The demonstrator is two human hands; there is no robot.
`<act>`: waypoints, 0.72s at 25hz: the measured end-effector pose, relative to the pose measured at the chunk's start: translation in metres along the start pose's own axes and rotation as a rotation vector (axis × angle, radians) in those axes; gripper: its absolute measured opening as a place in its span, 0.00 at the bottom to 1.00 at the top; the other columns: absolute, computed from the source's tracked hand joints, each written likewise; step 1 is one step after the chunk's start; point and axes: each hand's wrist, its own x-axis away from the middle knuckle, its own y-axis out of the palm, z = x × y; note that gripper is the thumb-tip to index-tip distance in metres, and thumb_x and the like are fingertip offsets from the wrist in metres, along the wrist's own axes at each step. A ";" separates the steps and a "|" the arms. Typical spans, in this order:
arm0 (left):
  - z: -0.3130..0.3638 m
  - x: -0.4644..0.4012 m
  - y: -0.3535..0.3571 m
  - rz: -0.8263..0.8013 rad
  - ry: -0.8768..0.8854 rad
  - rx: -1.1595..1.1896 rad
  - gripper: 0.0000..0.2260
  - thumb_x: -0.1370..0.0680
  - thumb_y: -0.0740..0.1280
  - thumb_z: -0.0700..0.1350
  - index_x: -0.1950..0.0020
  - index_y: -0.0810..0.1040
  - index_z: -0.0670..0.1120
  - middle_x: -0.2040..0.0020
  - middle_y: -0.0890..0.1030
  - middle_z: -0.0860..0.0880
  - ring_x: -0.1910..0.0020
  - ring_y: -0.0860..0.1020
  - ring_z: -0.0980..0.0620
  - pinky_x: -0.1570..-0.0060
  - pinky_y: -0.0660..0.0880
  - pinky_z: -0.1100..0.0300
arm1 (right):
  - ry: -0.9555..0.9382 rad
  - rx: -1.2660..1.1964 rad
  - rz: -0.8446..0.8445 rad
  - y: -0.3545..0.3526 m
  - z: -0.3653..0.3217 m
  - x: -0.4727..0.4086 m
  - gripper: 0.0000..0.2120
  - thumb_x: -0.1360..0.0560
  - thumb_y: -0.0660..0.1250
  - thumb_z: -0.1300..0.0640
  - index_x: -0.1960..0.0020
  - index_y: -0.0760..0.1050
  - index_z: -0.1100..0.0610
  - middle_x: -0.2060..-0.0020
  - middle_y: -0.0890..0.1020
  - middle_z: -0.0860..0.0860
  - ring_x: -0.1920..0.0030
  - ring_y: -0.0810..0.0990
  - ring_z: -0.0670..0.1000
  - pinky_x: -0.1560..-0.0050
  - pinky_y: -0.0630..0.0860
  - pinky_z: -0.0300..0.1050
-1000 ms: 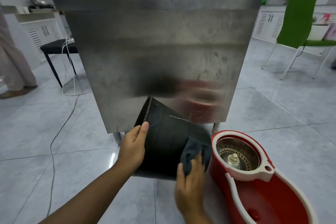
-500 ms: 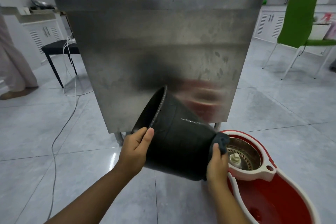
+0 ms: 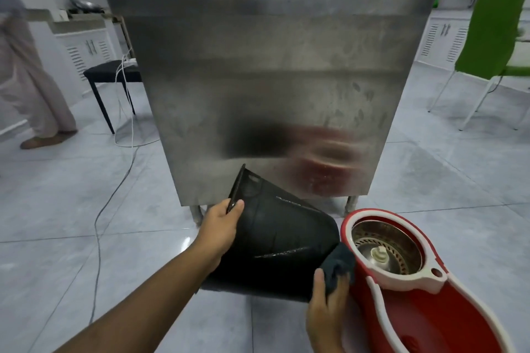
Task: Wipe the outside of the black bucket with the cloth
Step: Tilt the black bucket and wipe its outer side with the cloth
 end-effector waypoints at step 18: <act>0.008 0.009 0.013 -0.076 0.030 0.150 0.15 0.18 0.56 0.53 0.46 0.81 0.49 0.45 0.84 0.46 0.43 0.79 0.46 0.42 0.75 0.49 | -0.701 0.627 -0.249 0.036 -0.032 0.038 0.36 0.23 0.56 0.44 0.21 0.44 0.49 0.21 0.42 0.48 0.22 0.39 0.54 0.25 0.45 0.63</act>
